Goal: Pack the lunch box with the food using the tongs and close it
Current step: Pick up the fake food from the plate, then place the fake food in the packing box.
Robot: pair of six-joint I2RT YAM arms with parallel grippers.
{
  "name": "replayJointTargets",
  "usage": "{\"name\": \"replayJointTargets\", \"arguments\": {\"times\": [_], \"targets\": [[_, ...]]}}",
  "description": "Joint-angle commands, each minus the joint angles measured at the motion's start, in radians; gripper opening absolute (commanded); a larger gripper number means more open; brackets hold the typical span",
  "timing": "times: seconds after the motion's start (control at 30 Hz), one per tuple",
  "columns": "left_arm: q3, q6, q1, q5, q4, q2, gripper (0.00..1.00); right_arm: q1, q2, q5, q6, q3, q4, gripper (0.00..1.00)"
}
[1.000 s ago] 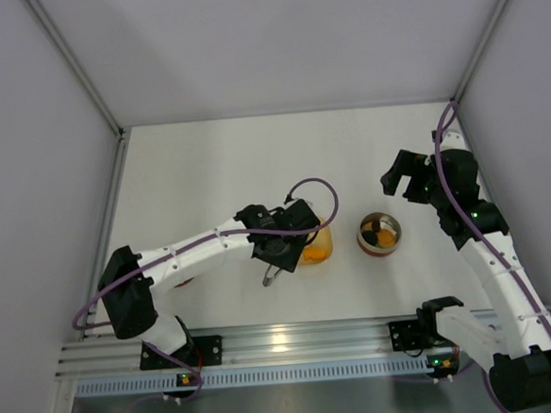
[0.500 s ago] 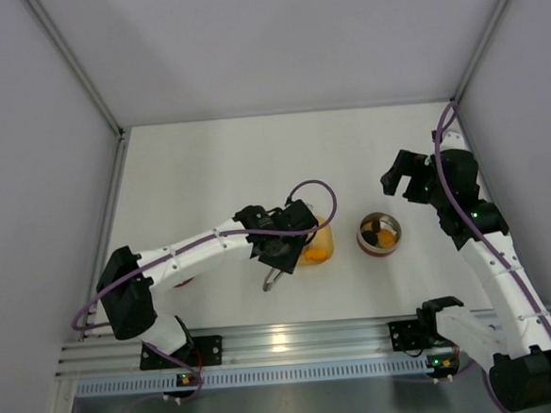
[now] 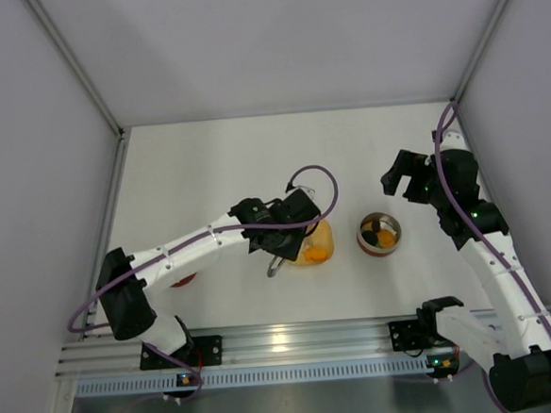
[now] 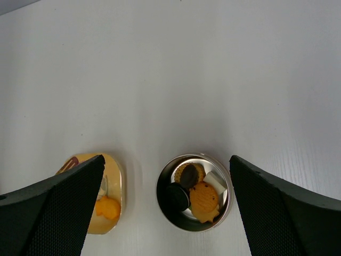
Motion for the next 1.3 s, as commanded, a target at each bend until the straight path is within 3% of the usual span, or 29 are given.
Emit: {"name": "replayJointTargets", "arguments": {"times": [0.0, 0.33, 0.77, 1.27], "targets": [[0.062, 0.014, 0.003, -0.040, 0.008, -0.044, 0.40, -0.001, -0.013, 0.013, -0.012, 0.034, 0.012, 1.00], [0.217, 0.075, -0.003, 0.055, 0.056, 0.014, 0.38, -0.002, -0.020, 0.013, -0.012, 0.039, 0.003, 0.99], [0.473, 0.146, -0.143, 0.075, 0.043, 0.227, 0.39, -0.002, -0.039, 0.045, -0.017, 0.042, -0.017, 0.99], [0.464, 0.147, -0.178, 0.116, 0.066, 0.309, 0.40, -0.002, -0.045, 0.042, -0.020, 0.039, -0.019, 0.99]]}}
